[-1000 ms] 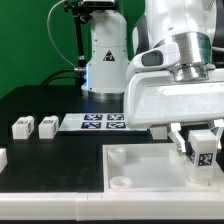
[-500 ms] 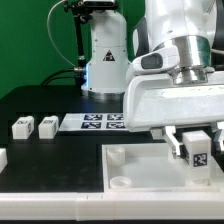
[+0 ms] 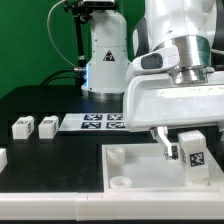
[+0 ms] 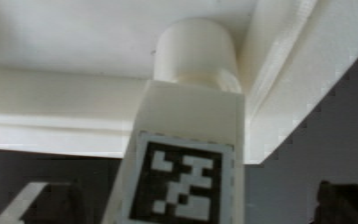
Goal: Assemble one leg
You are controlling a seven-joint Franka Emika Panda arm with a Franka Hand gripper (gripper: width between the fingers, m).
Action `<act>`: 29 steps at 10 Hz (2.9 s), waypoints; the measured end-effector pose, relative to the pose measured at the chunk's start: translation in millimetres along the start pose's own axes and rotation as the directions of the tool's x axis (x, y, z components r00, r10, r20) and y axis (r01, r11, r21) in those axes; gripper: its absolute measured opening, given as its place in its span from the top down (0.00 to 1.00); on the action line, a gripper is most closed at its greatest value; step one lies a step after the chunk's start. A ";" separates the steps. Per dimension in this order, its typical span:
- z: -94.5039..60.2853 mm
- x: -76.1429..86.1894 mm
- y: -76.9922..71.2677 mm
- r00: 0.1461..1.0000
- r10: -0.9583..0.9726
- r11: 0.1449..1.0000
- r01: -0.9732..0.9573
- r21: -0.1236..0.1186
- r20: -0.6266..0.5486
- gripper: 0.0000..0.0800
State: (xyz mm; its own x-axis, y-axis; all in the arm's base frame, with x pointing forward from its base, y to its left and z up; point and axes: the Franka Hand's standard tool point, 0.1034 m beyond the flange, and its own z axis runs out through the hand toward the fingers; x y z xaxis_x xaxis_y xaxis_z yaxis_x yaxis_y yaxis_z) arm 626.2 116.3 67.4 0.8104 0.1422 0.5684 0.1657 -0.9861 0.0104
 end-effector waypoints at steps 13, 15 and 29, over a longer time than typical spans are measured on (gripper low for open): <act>-2.8 7.1 0.9 0.810 0.052 0.995 -0.093 0.040 0.584 0.19; -2.6 6.9 0.0 0.797 0.148 0.985 -0.173 -0.013 0.585 0.52; 2.0 8.6 -5.9 -0.085 0.987 -0.015 -0.895 -0.445 0.137 0.37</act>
Offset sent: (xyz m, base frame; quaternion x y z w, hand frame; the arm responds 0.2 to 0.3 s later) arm 0.0057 -0.0107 0.0398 0.0434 -0.1695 0.0286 0.9842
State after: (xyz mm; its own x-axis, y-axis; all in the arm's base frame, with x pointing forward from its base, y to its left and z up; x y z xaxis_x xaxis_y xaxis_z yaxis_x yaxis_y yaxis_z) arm 633.4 123.6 70.6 0.1718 -0.9735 -0.1511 -0.9783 -0.1505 -0.1425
